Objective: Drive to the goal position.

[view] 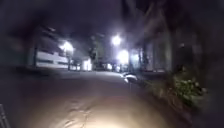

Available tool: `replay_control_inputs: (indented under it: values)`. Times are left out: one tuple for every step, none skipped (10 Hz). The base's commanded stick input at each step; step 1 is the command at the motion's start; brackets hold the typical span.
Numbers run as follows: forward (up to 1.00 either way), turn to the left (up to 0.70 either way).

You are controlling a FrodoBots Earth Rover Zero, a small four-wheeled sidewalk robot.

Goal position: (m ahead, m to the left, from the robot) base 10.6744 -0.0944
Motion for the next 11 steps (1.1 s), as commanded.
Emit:
replay_control_inputs:
  values:
    - [0.7,-0.35]
    - [0.7,-0.16]
    - [0.7,0.0]
    - [0.7,0.0]
    - [0.7,0.0]
    - [0.7,0.0]
    - [0.7,0.0]
    - [0.7,0.0]
    - [0.7,0.0]
    - [0.7,0.0]
    - [0.7,0.0]
